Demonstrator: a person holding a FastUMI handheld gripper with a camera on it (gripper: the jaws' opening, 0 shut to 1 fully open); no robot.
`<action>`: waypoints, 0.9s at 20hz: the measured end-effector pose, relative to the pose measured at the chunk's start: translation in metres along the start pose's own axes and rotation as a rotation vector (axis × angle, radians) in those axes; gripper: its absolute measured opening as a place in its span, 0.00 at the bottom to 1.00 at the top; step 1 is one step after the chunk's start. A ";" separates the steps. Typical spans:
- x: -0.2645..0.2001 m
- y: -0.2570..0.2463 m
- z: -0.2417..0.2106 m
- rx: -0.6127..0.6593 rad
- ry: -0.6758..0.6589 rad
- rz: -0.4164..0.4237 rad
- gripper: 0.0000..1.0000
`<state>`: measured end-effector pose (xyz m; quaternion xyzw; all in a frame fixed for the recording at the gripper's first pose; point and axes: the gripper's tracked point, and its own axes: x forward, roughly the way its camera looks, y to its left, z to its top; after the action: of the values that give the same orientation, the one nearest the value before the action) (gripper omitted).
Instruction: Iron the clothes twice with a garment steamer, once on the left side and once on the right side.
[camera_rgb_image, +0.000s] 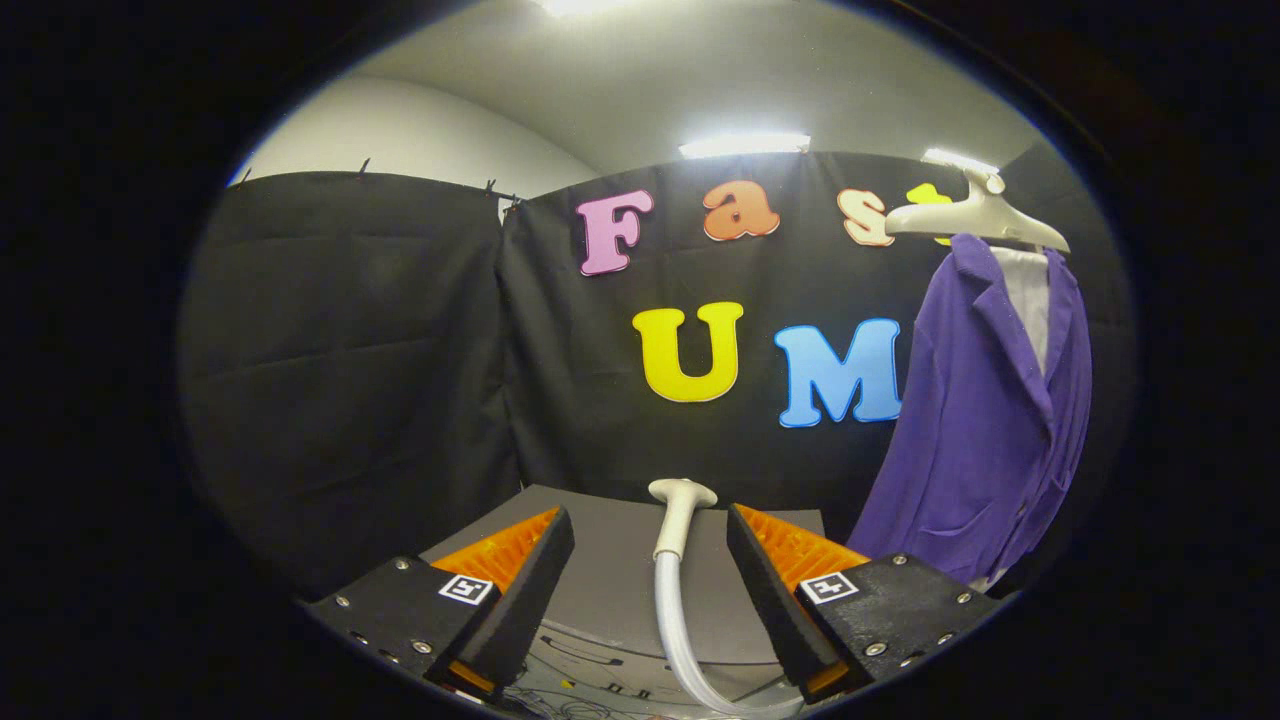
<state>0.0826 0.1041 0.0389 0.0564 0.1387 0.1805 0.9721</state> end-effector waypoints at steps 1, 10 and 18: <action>0.018 -0.004 -0.003 0.012 0.028 -0.023 0.95; 0.154 -0.026 -0.017 0.197 0.220 -0.119 0.95; 0.224 -0.056 -0.082 0.294 0.474 -0.214 0.96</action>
<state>0.2780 0.1388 -0.1040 0.1379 0.3917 0.0632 0.9075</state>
